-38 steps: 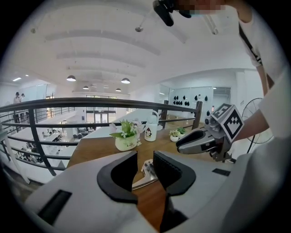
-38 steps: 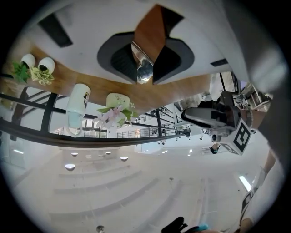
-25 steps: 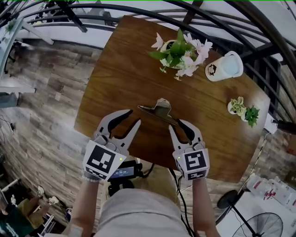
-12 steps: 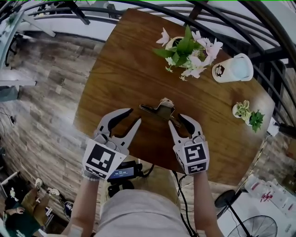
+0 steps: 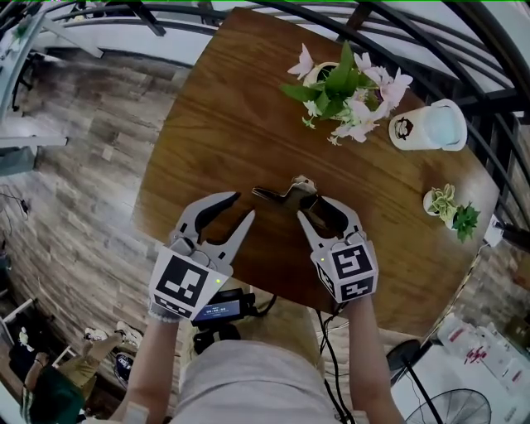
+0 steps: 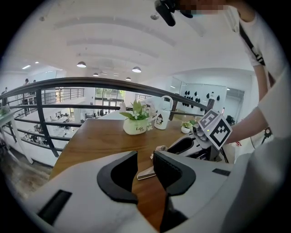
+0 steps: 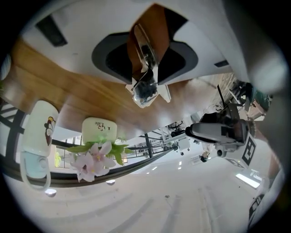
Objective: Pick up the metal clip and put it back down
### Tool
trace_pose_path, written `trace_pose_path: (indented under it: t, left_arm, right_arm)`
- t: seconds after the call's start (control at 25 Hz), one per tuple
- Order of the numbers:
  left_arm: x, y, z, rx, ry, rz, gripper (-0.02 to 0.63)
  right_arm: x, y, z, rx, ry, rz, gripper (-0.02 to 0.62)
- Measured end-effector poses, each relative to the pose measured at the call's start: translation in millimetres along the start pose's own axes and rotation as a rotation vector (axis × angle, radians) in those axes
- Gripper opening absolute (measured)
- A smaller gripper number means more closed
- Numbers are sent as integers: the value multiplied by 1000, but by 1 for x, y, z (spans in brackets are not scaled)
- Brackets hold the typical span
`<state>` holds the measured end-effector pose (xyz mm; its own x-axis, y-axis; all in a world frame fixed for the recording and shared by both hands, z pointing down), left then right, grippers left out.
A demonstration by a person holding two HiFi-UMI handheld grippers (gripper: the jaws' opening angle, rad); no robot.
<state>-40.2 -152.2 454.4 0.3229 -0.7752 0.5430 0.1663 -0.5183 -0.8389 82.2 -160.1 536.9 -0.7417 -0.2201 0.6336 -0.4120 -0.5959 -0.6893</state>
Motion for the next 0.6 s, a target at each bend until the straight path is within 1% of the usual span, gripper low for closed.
trace_pose_path:
  t: [0.24, 0.4, 0.6]
  left_arm:
    - [4, -3, 2, -6, 0, -13, 114]
    - [5, -3, 3, -10, 0, -17, 114]
    - [8, -5, 5, -13, 2, -19, 114]
  right_arm:
    - [7, -4, 2, -5, 43, -27, 189]
    - [7, -3, 2, -37, 39, -39, 189]
    - [7, -5, 3, -41, 35, -51, 199]
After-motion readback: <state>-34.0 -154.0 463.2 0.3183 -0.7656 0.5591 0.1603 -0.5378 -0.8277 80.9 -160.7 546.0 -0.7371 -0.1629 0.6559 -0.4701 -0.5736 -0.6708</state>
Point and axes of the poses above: the fingertips, and each gripper's own axes: x forward along the fingers, z to its right, y out of its top, the point moved 1 cm from there along -x, backward along the fingers, and after that the axes turned 14 degrees about y, right-handed, at the moved point
